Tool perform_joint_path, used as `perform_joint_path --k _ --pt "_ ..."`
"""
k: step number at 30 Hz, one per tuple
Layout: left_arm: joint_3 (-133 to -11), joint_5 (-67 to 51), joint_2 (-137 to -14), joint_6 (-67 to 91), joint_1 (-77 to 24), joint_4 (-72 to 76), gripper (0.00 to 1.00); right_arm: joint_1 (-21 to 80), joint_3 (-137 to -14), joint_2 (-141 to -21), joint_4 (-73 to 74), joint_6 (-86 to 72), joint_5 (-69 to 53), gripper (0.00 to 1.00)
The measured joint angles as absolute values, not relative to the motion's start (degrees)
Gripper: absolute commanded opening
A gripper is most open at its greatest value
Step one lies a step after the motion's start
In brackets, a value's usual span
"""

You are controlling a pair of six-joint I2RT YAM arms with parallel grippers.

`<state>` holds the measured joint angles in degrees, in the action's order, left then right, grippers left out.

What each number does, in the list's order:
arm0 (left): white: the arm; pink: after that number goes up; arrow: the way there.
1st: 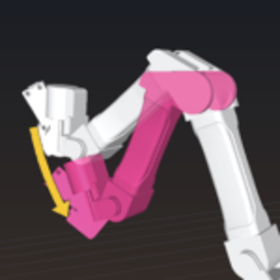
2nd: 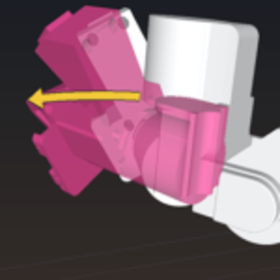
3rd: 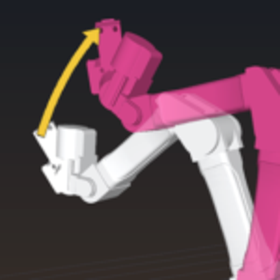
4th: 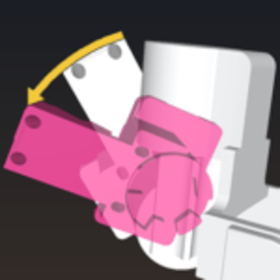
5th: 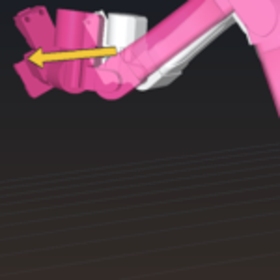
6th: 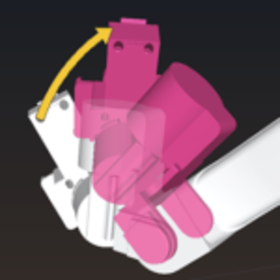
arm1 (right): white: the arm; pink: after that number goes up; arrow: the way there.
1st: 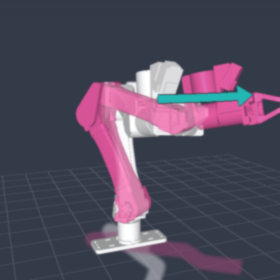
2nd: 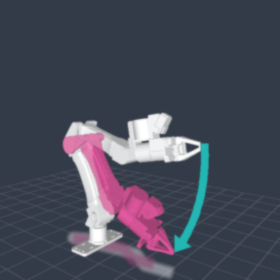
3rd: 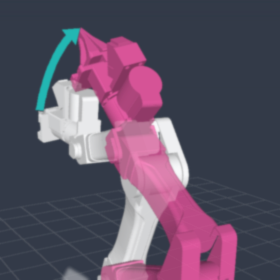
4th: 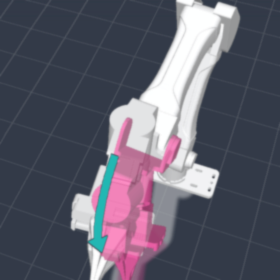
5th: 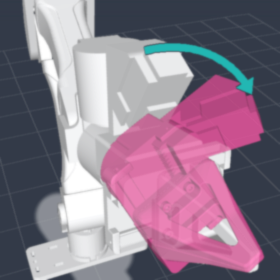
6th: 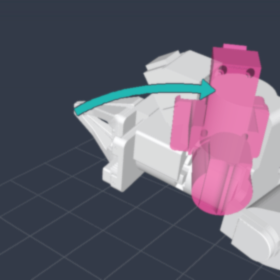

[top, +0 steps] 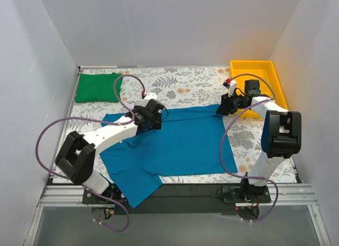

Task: Fold and stack the t-shirts
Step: Fold the tshirt

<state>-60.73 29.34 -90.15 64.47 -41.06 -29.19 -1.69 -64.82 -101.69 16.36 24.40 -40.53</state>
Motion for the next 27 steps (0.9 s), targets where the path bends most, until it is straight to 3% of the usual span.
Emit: perform_joint_path --k 10,27 --pt "-48.1 22.9 -64.0 75.8 -39.2 -25.4 0.87 -1.7 -64.8 -101.7 16.4 24.4 -40.7 0.45" --pt "-29.3 3.6 -45.1 90.7 -20.8 -20.7 0.89 -1.7 -64.8 -101.7 16.4 24.4 -41.4 0.45"
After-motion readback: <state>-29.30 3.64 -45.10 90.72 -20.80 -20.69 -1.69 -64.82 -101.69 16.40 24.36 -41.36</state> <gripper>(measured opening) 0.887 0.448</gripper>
